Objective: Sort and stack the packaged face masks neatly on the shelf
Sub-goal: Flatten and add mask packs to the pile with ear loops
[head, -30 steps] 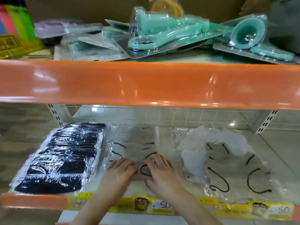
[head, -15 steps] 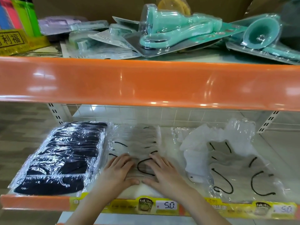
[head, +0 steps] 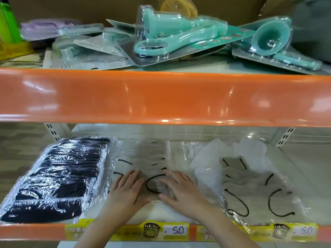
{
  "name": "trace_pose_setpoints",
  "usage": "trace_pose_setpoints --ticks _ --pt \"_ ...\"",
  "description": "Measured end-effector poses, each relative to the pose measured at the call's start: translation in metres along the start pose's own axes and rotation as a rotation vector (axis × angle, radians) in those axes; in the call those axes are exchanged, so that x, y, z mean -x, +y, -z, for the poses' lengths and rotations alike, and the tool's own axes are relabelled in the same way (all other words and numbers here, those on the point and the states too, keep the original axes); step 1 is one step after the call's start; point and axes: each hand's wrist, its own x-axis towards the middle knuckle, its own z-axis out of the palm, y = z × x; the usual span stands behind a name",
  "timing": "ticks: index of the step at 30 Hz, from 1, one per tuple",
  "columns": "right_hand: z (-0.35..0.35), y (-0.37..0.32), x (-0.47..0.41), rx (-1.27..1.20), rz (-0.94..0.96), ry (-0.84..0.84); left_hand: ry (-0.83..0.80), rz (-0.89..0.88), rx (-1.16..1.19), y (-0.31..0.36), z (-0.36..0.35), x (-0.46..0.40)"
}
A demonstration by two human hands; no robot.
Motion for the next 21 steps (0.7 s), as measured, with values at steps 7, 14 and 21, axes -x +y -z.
trace_pose_setpoints --ticks 7,14,21 --pt "0.014 0.018 0.011 0.05 -0.003 0.038 0.191 -0.039 0.056 0.042 0.0 -0.014" --pt "0.027 0.042 0.042 0.126 -0.054 0.3 0.152 -0.087 0.103 0.119 -0.001 -0.038" --pt "0.052 0.085 0.096 0.225 -0.211 0.503 0.067 -0.169 0.195 0.196 -0.005 -0.059"
